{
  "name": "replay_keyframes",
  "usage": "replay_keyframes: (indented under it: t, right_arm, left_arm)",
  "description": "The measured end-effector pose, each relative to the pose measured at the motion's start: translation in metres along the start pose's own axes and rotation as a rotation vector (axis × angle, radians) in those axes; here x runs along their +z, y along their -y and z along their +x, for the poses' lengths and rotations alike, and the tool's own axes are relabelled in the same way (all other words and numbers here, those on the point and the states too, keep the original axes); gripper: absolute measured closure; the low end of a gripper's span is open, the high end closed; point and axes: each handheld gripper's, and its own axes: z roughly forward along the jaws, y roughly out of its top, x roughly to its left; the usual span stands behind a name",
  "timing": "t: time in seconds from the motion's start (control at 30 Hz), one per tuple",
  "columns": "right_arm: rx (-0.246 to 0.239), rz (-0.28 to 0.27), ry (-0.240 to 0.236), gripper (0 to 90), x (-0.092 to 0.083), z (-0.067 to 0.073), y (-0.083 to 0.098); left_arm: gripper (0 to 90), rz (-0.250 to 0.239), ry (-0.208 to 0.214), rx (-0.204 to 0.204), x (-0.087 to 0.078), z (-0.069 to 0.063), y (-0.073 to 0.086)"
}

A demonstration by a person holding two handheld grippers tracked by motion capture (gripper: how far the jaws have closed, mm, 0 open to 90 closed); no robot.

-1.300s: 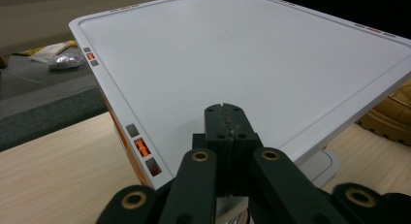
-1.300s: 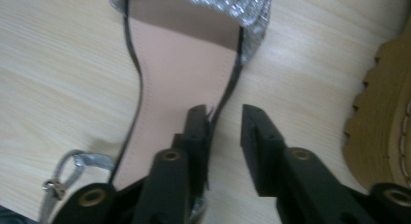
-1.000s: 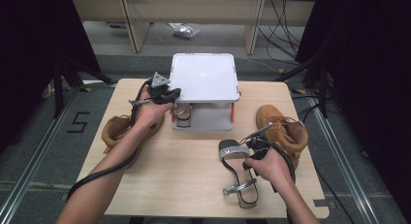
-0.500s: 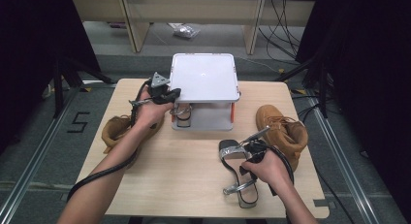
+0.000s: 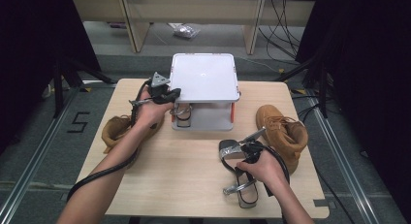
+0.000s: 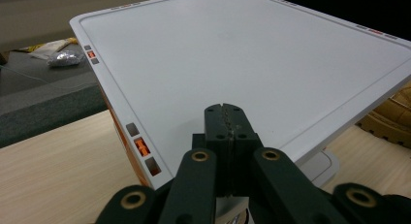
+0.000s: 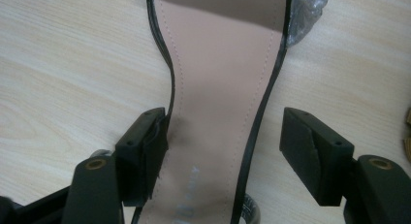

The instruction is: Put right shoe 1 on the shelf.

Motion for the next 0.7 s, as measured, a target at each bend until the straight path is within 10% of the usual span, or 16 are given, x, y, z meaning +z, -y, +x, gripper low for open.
replay_keyframes:
  t: [0.3, 0.7]
  right_arm:
    - [0.002, 0.024, -0.043, 29.9, 0.014, 0.003, -0.003]
    - [-0.009, 0.061, 0.031, 32.5, 0.033, 0.008, -0.006]
  left_arm:
    - [89.6, 0.003, -0.001, 0.004, 0.000, 0.000, -0.001]
    - [89.5, 0.001, -0.001, 0.004, 0.000, 0.000, 0.000]
